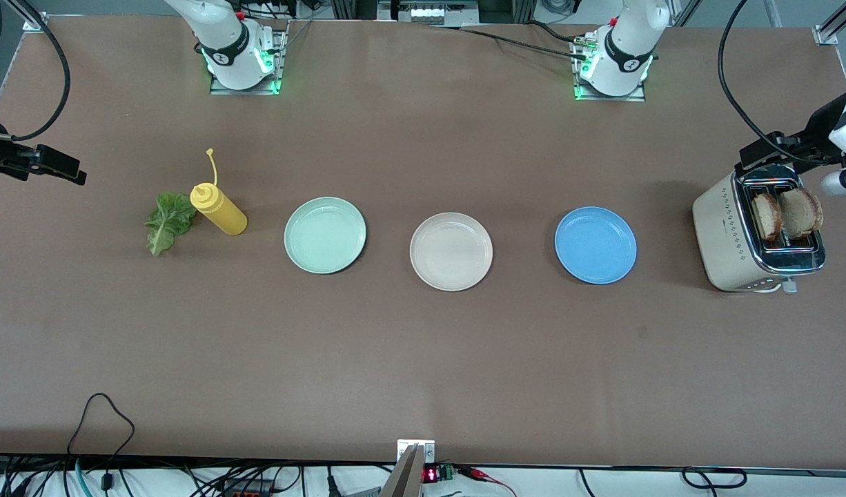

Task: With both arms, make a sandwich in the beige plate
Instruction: 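Move the left gripper over the toaster toward the toast slices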

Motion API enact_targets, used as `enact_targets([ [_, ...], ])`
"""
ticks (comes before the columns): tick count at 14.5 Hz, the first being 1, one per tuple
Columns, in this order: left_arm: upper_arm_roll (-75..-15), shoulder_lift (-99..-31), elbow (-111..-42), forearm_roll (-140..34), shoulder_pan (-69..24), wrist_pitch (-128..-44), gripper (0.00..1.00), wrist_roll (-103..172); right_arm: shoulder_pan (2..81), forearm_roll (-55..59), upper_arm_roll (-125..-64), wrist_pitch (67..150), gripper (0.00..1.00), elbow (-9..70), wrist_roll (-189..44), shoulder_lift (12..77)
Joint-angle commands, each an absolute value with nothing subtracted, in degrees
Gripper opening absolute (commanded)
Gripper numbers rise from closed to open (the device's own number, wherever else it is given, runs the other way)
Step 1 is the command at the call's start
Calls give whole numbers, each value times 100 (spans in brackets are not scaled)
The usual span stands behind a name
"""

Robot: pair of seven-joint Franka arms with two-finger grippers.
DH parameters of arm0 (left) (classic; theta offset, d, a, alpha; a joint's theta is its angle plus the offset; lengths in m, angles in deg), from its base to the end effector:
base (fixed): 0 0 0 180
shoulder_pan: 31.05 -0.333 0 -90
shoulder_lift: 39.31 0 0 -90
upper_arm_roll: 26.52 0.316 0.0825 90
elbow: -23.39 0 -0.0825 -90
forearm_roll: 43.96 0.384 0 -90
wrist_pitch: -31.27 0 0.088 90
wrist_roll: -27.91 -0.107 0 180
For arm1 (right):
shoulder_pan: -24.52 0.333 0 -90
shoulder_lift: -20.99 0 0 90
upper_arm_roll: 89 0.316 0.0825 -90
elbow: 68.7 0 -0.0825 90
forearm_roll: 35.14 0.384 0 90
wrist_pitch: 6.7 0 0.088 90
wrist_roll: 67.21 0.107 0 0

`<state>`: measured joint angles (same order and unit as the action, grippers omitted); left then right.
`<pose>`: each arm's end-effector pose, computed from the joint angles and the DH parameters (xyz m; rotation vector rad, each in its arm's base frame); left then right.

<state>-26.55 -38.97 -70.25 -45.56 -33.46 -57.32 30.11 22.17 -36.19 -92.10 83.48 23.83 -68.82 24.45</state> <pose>0.5473 0.0197 0.5959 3.1084 0.1250 -0.1279 0.5660 -0.0551 0.5701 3.1205 -0.1032 -0.1601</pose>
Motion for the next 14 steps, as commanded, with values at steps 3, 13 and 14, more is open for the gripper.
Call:
enact_targets([
  [3, -2635, -3694, -7250, -4536, -3333, -5847, 100, 2984, 2250, -3558, -9217, 8233, 100, 2323, -6792, 2424],
  [13, -2582, -4790, -7215, -4519, -4105, -6030, 100, 2510, 2250, -3558, -9217, 8225, 100, 2306, -6818, 2450],
  [14, -2582, -4957, -7224, -4405, -4176, -6145, 100, 2396, 2267, -3558, -9217, 8233, 100, 2314, -6818, 2450],
])
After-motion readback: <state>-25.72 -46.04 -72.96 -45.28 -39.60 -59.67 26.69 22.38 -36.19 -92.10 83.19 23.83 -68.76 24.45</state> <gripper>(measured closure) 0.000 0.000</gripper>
